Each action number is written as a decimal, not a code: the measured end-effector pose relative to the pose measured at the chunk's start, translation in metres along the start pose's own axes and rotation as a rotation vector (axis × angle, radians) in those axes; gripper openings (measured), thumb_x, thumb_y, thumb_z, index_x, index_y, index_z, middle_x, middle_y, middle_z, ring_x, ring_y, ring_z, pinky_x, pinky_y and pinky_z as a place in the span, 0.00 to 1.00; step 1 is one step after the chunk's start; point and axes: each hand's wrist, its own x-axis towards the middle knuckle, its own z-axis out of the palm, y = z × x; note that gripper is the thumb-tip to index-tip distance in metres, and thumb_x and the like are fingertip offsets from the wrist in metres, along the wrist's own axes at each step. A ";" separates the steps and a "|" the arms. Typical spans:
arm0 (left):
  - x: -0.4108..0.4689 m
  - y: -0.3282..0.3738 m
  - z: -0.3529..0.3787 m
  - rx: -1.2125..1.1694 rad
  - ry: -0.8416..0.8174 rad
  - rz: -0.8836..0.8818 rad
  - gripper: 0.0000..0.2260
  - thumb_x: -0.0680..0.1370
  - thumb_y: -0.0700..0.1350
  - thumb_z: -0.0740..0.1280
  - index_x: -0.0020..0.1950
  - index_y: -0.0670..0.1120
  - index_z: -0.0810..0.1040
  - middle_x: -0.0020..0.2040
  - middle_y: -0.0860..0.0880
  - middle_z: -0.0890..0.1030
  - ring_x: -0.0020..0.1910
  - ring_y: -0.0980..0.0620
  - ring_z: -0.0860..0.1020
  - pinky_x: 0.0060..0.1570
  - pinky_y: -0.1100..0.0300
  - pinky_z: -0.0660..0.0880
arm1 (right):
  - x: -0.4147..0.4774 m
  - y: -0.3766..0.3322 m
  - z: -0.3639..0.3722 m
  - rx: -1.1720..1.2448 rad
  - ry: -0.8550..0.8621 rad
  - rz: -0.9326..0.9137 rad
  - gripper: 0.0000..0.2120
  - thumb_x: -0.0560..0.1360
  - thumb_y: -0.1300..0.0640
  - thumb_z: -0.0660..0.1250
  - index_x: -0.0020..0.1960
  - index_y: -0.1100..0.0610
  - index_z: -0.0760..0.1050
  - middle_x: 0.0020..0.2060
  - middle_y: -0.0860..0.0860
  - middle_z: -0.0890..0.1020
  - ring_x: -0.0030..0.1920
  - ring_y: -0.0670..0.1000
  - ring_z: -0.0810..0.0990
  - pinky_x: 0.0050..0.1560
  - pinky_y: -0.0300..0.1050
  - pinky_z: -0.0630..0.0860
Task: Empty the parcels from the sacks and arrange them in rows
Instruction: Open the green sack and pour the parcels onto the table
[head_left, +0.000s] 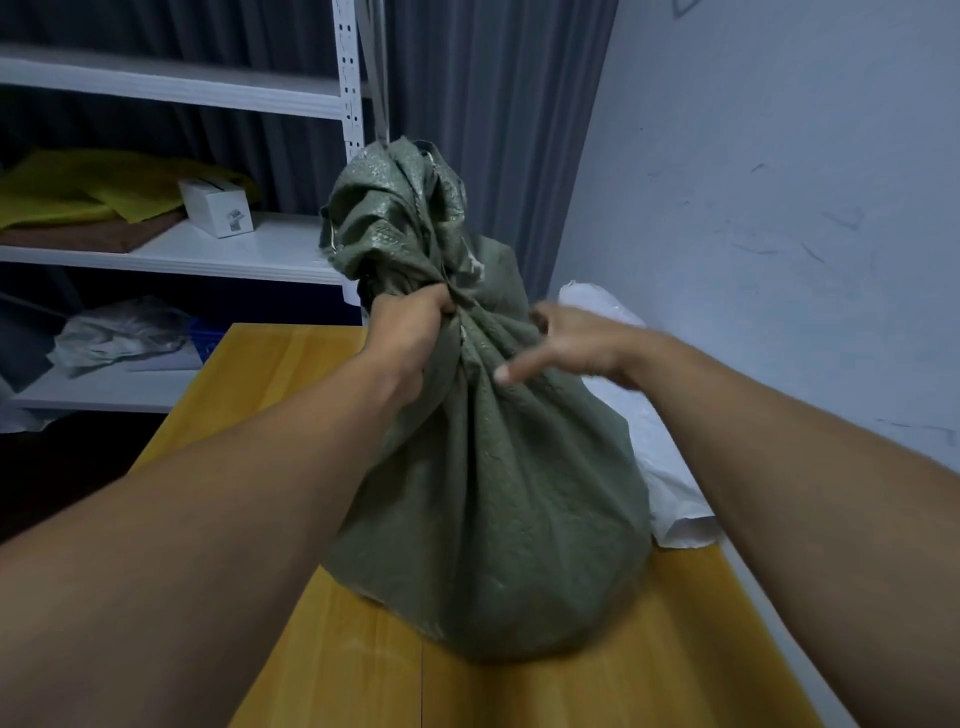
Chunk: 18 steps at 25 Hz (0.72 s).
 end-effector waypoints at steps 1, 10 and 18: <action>-0.002 0.002 0.001 -0.033 -0.016 -0.005 0.17 0.70 0.39 0.67 0.58 0.40 0.79 0.48 0.42 0.84 0.48 0.44 0.83 0.51 0.49 0.81 | -0.001 0.010 0.012 -0.081 -0.085 0.030 0.56 0.54 0.32 0.81 0.75 0.49 0.64 0.71 0.48 0.73 0.70 0.53 0.72 0.71 0.55 0.69; -0.019 0.048 0.024 -0.268 -0.135 0.011 0.09 0.70 0.32 0.60 0.43 0.39 0.77 0.39 0.42 0.78 0.40 0.43 0.80 0.45 0.47 0.82 | 0.004 -0.009 0.015 0.331 0.056 -0.185 0.43 0.58 0.46 0.86 0.69 0.51 0.71 0.56 0.46 0.85 0.56 0.47 0.84 0.59 0.48 0.79; -0.009 0.016 -0.002 -0.155 -0.258 0.032 0.19 0.70 0.42 0.75 0.59 0.37 0.81 0.53 0.42 0.85 0.54 0.43 0.84 0.59 0.43 0.78 | -0.006 -0.016 0.052 0.510 0.386 -0.097 0.06 0.72 0.67 0.71 0.48 0.61 0.83 0.44 0.57 0.87 0.43 0.51 0.85 0.44 0.47 0.83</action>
